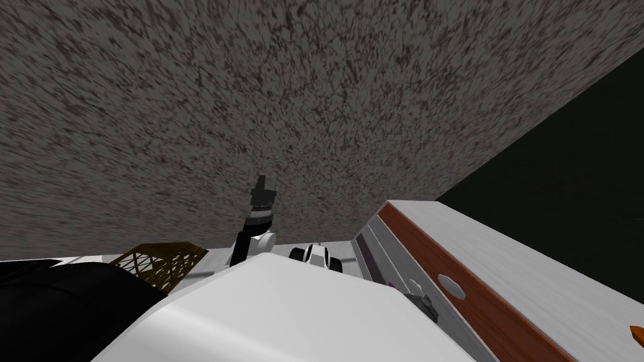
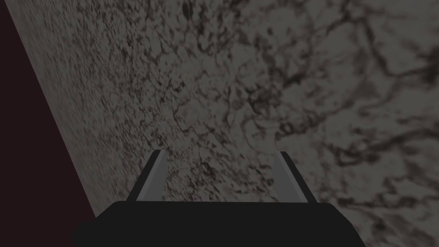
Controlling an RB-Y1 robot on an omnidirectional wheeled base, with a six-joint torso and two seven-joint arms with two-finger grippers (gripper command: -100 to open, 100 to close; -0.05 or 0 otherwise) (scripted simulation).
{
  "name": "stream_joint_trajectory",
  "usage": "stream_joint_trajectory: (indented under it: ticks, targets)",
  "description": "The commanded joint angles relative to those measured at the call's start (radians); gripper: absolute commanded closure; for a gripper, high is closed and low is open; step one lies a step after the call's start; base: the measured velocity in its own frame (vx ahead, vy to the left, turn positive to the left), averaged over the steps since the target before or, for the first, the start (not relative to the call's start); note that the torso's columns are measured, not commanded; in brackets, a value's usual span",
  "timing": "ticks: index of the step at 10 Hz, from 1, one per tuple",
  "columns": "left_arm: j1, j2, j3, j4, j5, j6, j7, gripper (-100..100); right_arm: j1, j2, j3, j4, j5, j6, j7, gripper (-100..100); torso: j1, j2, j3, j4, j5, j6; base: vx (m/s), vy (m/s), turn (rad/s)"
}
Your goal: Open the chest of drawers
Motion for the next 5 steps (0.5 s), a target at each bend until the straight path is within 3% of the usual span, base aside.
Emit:
stream_joint_trajectory:
  ticks: [1, 3, 5]
  targets:
    - [0.000, 0.000, 0.000, 0.000, 0.000, 0.000, 0.000, 0, 0.056, 0.051, -0.006, -0.071, 0.027, 0.009, 0.047, 100, 0.000, 0.001, 0.001, 0.001, 0.001, 0.000, 0.016, -0.061, -0.015]
    - [0.000, 0.000, 0.000, 0.000, 0.000, 0.000, 0.000, 0, 0.056, 0.051, -0.006, -0.078, 0.027, 0.009, 0.047, 100, -0.003, 0.000, 0.001, 0.000, -0.003, -0.001, 0.010, -0.053, 0.002]
    - [0.000, 0.000, 0.000, 0.000, 0.000, 0.000, 0.000, 0, 0.116, 0.118, -0.012, -0.143, 0.092, 0.044, 0.087, 100, 0.001, 0.002, 0.002, 0.000, -0.002, 0.000, 0.016, -0.083, 0.000]
